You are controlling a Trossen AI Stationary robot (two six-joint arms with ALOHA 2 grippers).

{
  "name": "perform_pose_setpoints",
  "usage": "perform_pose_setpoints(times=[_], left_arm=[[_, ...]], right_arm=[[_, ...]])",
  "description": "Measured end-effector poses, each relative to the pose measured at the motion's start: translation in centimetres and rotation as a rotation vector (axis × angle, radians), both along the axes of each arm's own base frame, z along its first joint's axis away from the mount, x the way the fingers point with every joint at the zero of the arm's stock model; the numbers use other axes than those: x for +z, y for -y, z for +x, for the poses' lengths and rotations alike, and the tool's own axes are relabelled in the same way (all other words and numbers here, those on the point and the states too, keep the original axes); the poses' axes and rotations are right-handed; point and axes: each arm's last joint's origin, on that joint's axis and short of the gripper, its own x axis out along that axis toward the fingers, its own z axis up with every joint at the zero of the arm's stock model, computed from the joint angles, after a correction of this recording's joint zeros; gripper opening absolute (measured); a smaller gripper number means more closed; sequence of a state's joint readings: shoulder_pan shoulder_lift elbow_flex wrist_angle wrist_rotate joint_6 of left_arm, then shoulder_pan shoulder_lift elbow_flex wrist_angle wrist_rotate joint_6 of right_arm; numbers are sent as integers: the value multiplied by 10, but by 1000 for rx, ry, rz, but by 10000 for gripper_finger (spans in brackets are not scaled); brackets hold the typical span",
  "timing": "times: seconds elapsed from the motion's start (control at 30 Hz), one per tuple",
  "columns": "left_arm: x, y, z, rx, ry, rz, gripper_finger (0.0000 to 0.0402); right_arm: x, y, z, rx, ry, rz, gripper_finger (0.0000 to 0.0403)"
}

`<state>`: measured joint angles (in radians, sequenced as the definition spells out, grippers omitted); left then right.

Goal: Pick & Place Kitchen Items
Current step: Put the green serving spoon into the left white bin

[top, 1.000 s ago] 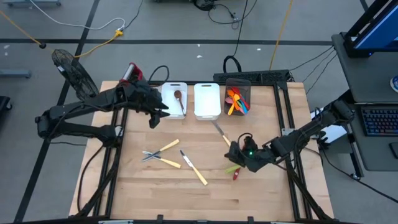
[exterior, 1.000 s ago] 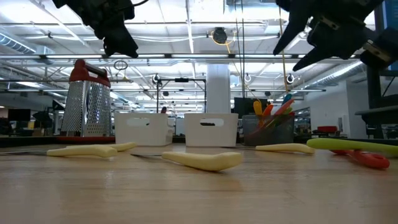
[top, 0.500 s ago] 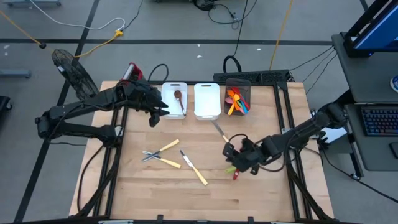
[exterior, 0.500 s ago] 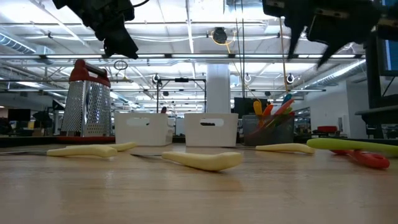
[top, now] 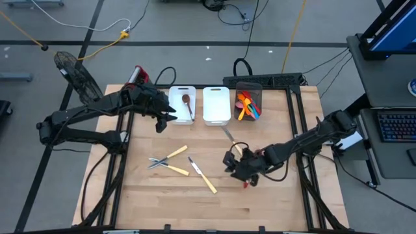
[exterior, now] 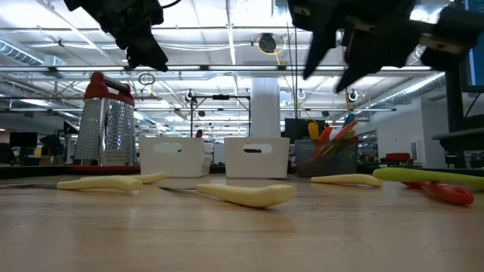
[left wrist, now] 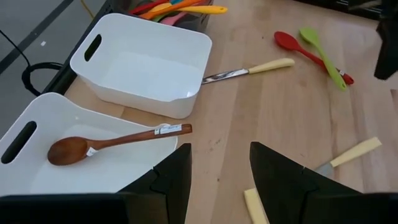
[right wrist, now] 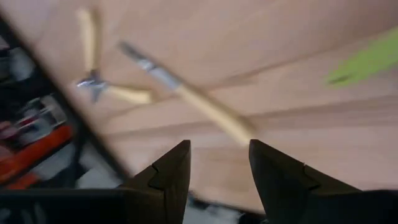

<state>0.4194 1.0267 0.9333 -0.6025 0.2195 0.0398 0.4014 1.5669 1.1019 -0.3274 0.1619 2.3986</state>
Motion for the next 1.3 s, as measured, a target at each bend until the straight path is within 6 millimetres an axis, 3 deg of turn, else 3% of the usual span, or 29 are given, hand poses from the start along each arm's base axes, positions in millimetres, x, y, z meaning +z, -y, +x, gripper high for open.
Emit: perform_pose_setpoints(times=[0.13,0.33,0.53,0.7,0.87,1.0,1.2,1.3], left_arm=[[0,0,0,14,2,-18,168],[0,0,0,27,2,-34,168],[0,0,0,30,1,-40,168],[-1,0,0,30,-3,-41,168],[-1,0,0,20,-5,-29,168],[-1,0,0,9,-6,-15,168],[-1,-3,-2,22,-7,-11,168],[-1,-6,-3,35,-6,-10,168]], right_arm=[[-6,10,6,-107,131,-55,155],[-17,16,-4,-308,22,-25,155],[3,9,-5,-370,-25,-20,155],[20,12,-15,-438,-203,-25,155],[18,12,-23,-461,-294,-24,155],[16,6,-28,-474,-404,97,155],[14,-7,-47,-495,-741,345,155],[13,-7,-50,-510,-758,319,155]])
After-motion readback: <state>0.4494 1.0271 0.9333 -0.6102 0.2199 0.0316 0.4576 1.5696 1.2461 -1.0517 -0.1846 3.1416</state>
